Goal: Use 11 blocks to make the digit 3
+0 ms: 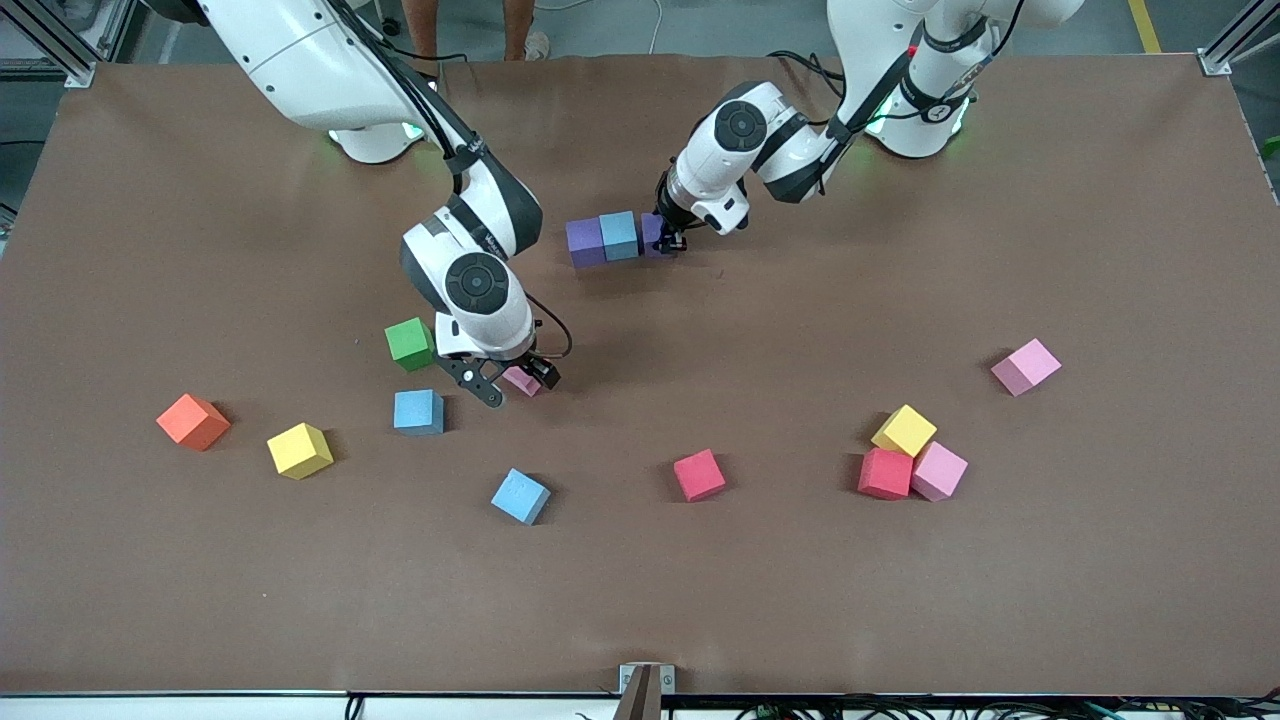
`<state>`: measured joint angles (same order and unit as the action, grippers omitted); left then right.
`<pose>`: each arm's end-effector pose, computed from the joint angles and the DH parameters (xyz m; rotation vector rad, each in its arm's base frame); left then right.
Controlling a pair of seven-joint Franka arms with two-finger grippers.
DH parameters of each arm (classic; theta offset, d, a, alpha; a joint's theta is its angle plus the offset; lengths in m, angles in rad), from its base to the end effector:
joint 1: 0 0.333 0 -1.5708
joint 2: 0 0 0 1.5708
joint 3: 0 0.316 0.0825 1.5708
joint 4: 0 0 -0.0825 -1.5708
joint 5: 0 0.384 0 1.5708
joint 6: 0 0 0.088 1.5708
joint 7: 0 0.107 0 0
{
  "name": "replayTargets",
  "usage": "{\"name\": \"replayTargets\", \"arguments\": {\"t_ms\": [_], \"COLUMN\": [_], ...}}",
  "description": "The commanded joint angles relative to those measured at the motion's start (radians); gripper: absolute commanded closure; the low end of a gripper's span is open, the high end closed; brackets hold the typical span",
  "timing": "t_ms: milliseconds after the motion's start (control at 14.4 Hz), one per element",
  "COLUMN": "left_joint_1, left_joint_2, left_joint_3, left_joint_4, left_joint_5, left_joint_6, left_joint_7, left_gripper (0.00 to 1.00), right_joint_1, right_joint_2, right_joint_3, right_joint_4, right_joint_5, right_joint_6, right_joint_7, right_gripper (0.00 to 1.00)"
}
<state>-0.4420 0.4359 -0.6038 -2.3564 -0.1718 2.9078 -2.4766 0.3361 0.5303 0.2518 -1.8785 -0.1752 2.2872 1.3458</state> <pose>0.2645 -0.4566 0.1936 2.0161 2.2096 -0.4815 0.5266 0.3374 0.2260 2.8932 -0.9954 -0.0888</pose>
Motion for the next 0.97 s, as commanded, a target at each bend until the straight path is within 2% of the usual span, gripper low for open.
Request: {"name": "replayTargets", "arguments": {"t_ms": [0,277,692,762,900], "left_joint_1": [-0.046,-0.064,-0.072,-0.072,-0.072], "left_joint_2": [0.017,0.014,0.018,0.018,0.018], "left_joint_3": [0.039,0.039,0.039,0.039,0.039], "left_joint_4": [0.017,0.019,0.031,0.031,0.031], "left_joint_5": [-0.003,-0.003,-0.003,-0.003,-0.003], "left_joint_6": [0.021,0.021,0.021,0.021,0.021], "left_joint_7": [-0.012,-0.033,-0.036,-0.036,-0.036], "left_gripper": [0.92,0.92,0.92,0.92,0.92], "right_joint_1": [-0.025,-0.029,-0.026,-0.026,-0.028], "right_joint_2": [0.013,0.030,0.048,0.048,0.050], "right_joint_3": [0.018,0.020,0.020,0.021,0.023], "right_joint_4": [0.006,0.002,0.001,0.001,0.001], "right_joint_5": [0.019,0.026,0.026,0.026,0.026], "right_joint_6": [0.005,0.032,0.041,0.041,0.041], "right_joint_7": [-0.028,-0.030,-0.031,-0.031,-0.031], "right_gripper": [0.00,0.00,0.11,0.16,0.35]}}
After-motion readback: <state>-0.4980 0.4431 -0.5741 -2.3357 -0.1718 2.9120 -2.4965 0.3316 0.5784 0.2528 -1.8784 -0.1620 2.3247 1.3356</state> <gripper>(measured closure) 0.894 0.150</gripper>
